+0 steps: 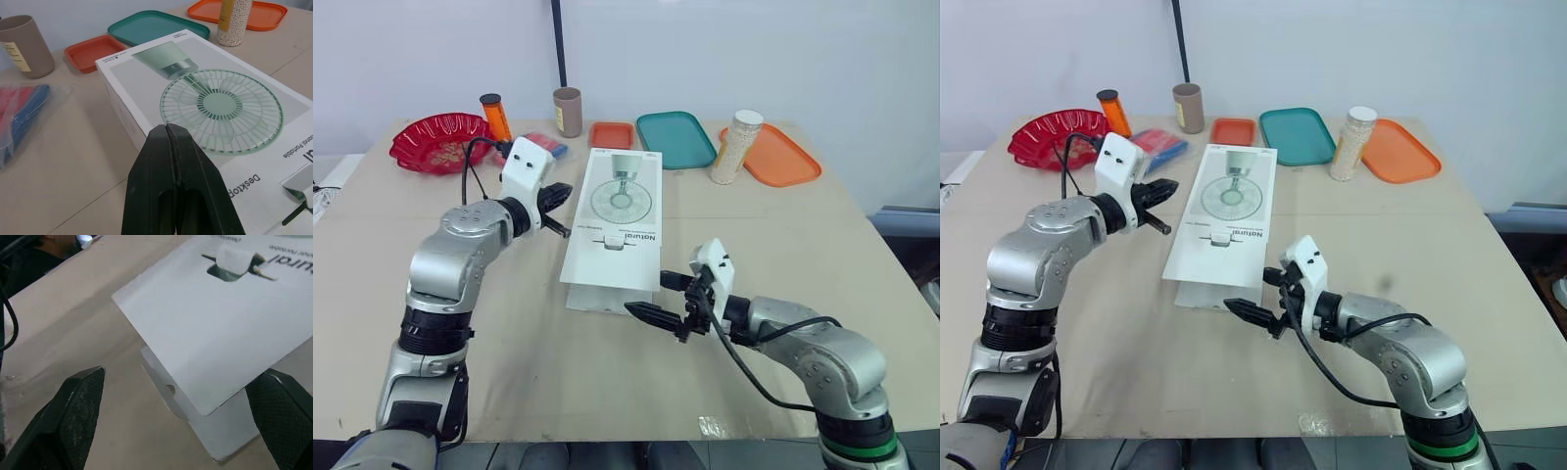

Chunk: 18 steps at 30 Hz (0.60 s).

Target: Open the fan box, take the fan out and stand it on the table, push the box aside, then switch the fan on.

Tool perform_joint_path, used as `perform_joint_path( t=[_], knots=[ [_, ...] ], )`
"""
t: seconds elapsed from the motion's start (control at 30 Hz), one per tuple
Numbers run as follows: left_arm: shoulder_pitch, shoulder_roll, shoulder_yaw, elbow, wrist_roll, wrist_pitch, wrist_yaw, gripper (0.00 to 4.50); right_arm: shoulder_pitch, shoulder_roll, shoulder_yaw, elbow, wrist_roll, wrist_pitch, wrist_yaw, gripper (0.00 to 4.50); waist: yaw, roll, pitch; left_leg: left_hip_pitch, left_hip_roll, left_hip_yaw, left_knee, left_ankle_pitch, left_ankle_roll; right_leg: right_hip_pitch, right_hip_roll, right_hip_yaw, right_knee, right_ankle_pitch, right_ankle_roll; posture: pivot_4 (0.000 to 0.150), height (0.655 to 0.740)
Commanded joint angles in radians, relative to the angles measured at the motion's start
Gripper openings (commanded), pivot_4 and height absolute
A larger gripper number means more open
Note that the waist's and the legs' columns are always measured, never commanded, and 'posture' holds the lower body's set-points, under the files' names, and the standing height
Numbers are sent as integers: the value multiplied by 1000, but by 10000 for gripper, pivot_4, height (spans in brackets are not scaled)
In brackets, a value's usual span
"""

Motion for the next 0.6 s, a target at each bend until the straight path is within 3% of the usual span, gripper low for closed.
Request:
perform_joint_path(
  t=[0.03,0.6],
  knots=[
    [76,63,71,-82,-15,-14,-24,392,-74,24,-68,-44,105,-13,-10,45000,1,0,0,0,0,0,0,0,0,0,0,0,0,0,0,1500,7400],
    [105,60,78,-130,-36,5,36,392,-277,94,93,287,-133,-194,-100,45000,2,0,0,0,0,0,0,0,0,-1,0,0,0,0,-1,1500,7400]
  ],
)
